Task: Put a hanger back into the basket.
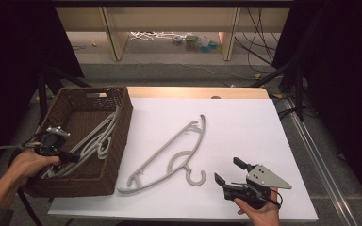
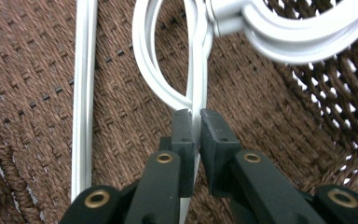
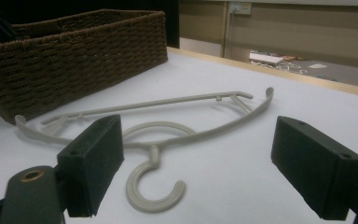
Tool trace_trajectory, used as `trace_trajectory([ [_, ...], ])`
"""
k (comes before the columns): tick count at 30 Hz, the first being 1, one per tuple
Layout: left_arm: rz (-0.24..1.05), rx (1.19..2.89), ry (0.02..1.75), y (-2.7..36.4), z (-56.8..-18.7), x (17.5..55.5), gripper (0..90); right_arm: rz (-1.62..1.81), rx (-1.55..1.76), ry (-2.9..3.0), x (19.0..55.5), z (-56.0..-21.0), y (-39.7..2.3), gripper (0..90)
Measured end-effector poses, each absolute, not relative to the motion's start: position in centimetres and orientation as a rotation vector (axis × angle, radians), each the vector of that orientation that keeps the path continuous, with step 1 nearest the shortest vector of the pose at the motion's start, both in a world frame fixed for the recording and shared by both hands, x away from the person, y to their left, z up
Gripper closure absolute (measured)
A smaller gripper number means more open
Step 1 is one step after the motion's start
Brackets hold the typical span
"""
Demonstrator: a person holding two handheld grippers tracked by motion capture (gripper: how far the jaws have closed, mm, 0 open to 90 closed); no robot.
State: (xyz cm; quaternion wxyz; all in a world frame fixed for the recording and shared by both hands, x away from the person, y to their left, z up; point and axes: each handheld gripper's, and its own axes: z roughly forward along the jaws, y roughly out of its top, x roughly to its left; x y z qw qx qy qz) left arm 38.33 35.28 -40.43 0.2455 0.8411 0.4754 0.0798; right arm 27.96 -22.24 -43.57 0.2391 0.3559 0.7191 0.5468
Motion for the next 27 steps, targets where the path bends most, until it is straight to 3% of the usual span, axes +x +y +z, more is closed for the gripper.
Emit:
trace_trajectory([
  [14,0.357,2.075,1.232,33.3,-37.4,36.5,48.2,1.494,0.975,1.968,27.9,-43.6,-22.2,17.7],
  [16,0.37,2.07,1.212,32.7,-37.1,36.3,38.8,1.499,0.984,1.966,27.9,-43.5,-22.2,17.7],
  [27,0.424,1.888,1.097,28.0,-35.8,34.2,30.1,1.521,0.974,1.953,28.0,-43.6,-22.1,17.7],
])
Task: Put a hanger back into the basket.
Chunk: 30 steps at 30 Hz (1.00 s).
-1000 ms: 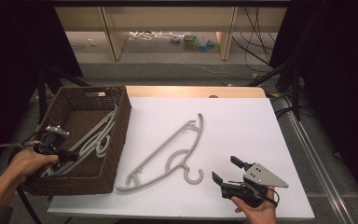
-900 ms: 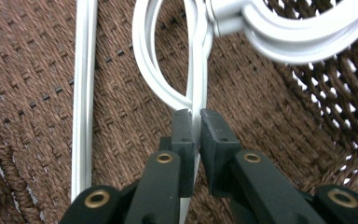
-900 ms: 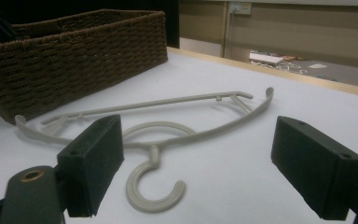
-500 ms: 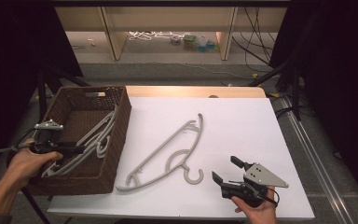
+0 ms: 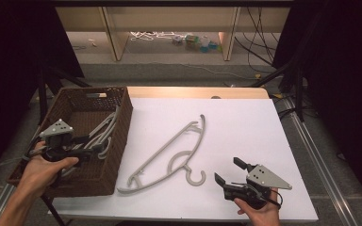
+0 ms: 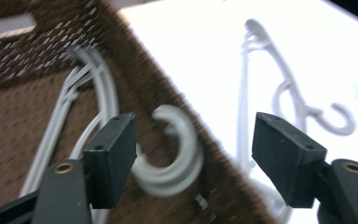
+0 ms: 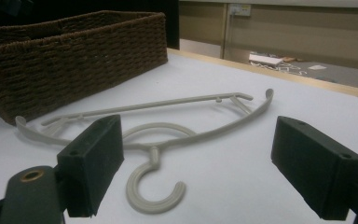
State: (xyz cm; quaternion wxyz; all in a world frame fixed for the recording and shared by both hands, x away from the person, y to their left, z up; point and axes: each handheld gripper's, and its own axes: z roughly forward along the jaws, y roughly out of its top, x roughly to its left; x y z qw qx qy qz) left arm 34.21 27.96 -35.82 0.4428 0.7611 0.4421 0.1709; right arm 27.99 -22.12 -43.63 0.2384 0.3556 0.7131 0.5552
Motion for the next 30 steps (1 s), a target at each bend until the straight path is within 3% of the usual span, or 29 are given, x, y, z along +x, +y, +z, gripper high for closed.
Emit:
trace_trajectory([
  [8,0.428,1.846,1.005,24.3,-35.8,32.8,27.2,1.512,0.946,1.936,28.1,-43.6,-22.3,17.7],
  [30,0.439,1.692,0.884,19.8,-38.0,32.0,16.2,1.513,0.964,1.921,28.1,-43.6,-22.7,16.8],
])
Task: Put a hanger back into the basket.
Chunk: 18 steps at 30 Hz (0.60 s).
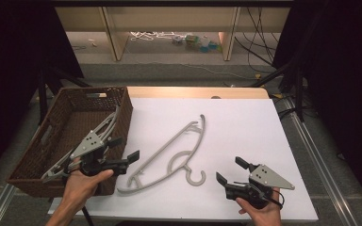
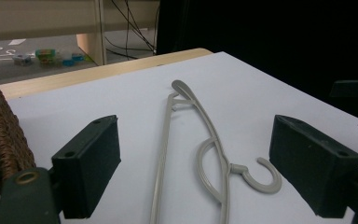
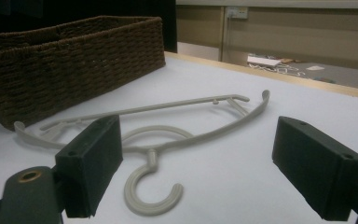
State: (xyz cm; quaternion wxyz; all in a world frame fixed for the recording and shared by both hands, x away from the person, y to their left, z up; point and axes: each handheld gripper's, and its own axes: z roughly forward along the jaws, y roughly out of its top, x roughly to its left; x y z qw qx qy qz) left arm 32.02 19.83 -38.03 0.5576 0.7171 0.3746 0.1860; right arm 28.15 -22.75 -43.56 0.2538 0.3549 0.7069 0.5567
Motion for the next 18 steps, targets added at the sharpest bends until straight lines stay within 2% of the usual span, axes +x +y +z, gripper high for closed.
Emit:
trace_trajectory([
  [18,0.486,1.676,0.828,18.1,-40.1,30.9,17.0,1.505,0.961,1.924,28.1,-43.4,-23.0,15.7],
])
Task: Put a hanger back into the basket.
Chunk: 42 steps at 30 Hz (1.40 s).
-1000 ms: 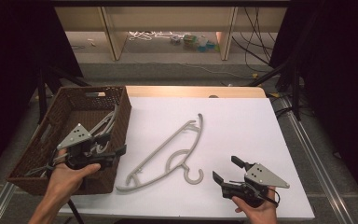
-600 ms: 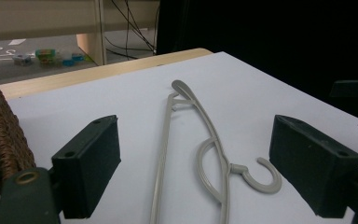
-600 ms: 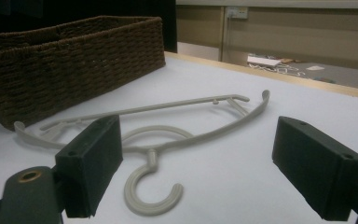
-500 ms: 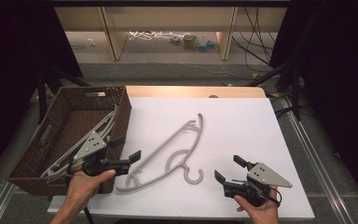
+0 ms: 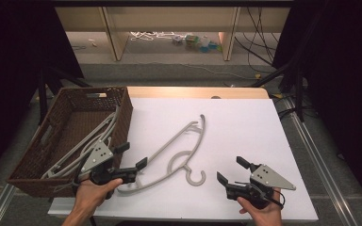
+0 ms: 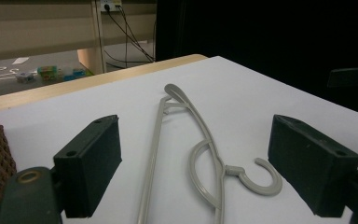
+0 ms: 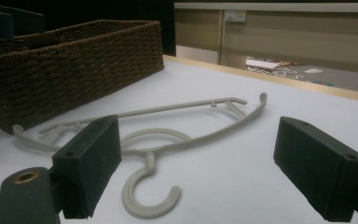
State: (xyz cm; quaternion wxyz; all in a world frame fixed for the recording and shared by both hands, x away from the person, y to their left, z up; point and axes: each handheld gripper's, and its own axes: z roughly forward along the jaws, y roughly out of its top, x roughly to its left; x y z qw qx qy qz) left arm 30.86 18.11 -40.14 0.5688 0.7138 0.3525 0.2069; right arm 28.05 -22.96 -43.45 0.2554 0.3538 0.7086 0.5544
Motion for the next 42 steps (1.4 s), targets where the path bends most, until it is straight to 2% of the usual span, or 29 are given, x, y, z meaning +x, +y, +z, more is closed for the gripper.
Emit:
trace_trajectory([
  [22,0.46,1.774,0.764,15.2,-41.1,30.6,16.5,1.524,0.948,1.914,28.0,-43.5,-22.8,15.7],
  [28,0.424,1.905,0.7,13.3,-42.4,31.1,17.1,1.509,0.952,1.924,28.0,-43.5,-22.8,15.7],
  [39,0.397,2.018,0.708,12.2,-43.5,31.7,16.2,1.505,0.946,1.925,27.7,-43.4,-22.6,15.7],
  [42,0.378,2.101,0.679,12.1,-43.9,32.1,16.3,1.495,0.953,1.929,27.7,-43.4,-22.6,15.7],
])
